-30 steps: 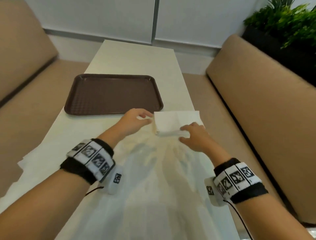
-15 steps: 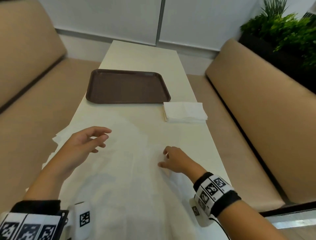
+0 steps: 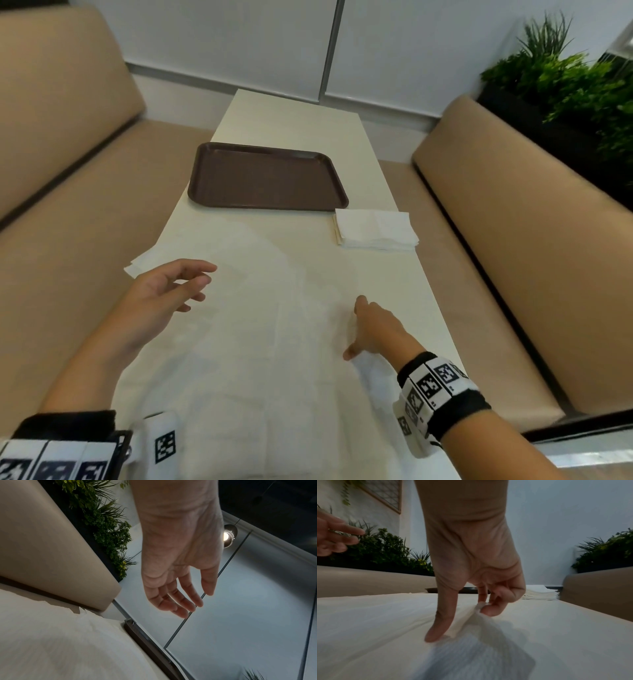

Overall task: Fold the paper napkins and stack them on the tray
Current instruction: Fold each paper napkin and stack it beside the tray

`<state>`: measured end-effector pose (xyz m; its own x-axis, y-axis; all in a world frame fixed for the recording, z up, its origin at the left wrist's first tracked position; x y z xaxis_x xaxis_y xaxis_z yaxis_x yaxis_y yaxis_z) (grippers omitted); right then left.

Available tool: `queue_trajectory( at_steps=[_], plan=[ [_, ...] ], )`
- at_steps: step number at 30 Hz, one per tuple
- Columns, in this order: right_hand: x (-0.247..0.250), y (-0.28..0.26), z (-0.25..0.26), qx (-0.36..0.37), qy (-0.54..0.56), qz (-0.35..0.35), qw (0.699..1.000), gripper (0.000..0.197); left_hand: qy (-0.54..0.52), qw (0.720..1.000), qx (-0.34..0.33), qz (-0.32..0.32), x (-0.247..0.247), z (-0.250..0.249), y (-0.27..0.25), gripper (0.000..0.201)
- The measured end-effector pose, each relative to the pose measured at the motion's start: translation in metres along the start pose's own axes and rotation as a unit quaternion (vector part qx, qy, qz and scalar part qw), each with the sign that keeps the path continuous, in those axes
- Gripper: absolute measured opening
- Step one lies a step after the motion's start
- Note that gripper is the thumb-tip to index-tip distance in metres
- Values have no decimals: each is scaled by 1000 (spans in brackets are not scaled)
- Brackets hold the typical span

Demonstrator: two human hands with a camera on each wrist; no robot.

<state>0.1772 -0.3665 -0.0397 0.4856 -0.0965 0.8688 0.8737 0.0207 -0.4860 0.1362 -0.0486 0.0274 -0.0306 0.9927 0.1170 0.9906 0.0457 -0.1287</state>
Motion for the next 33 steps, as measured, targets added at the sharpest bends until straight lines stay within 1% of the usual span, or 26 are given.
queue_trajectory(
  at_steps=[3, 6, 8, 10, 12, 14, 16, 18, 21, 22, 23, 25, 28, 30, 31, 33],
  plan=[
    [-4, -6, -1, 30, 1, -21, 999, 67, 2, 1000, -4, -5, -2, 0, 2, 13],
    [-6, -13, 0, 59, 10, -51, 997, 56, 15, 1000, -11, -3, -5, 0, 4, 21],
    [-8, -15, -1, 57, 14, -56, 997, 58, 19, 1000, -13, 1, -7, -1, 4, 22],
    [-8, -15, -6, 33, 26, -51, 998, 68, 17, 1000, -15, 7, -9, -3, 4, 22],
    [-10, -14, -15, -5, 65, -35, 997, 79, 14, 1000, -19, 15, -12, -3, 3, 27],
    [-12, -15, -21, -20, 125, -22, 992, 80, 8, 999, -24, 21, -14, -4, 2, 30],
    [-9, -16, -26, -10, 180, -35, 983, 69, 3, 999, -26, 28, -16, -4, 1, 25],
    [-2, -17, -33, 0, 206, -60, 977, 54, -4, 999, -22, 34, -15, -4, -1, 16],
    [8, -19, -38, 22, 229, -76, 970, 30, -4, 999, -22, 33, -12, -2, -1, 15],
    [10, -21, -39, 31, 241, -78, 967, 26, -5, 999, -23, 31, -12, -2, -1, 12],
    [13, -23, -38, 38, 248, -82, 965, 22, -7, 999, -27, 30, -12, -2, -1, 15],
    [18, -29, -37, 50, 235, -105, 965, 17, -2, 999, -29, 27, -13, -1, 1, 28],
    [24, -36, -33, 68, 190, -161, 966, 16, -4, 999, -27, 40, -19, -5, 0, 16],
    [32, -45, -28, 93, 151, -206, 962, 14, -4, 999, -26, 42, -21, -6, 0, 16],
    [38, -50, -24, 110, 154, -229, 955, 13, -3, 999, -28, 39, -21, -6, 0, 15],
    [50, -59, -17, 139, 205, -250, 936, 10, -4, 999, -33, 42, -23, -9, 0, 16]
  ],
)
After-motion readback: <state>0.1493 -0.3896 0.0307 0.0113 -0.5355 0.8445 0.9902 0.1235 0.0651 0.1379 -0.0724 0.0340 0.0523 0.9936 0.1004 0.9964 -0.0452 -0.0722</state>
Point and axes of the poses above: each hand's wrist, its own y-axis towards the middle knuckle, its own x-axis out of the back of the hand, z = x × y, the point moved 6 cm from there along y, towards the middle knuckle, and after that the axes turned 4 degrees about x, right-handed, at the moved point
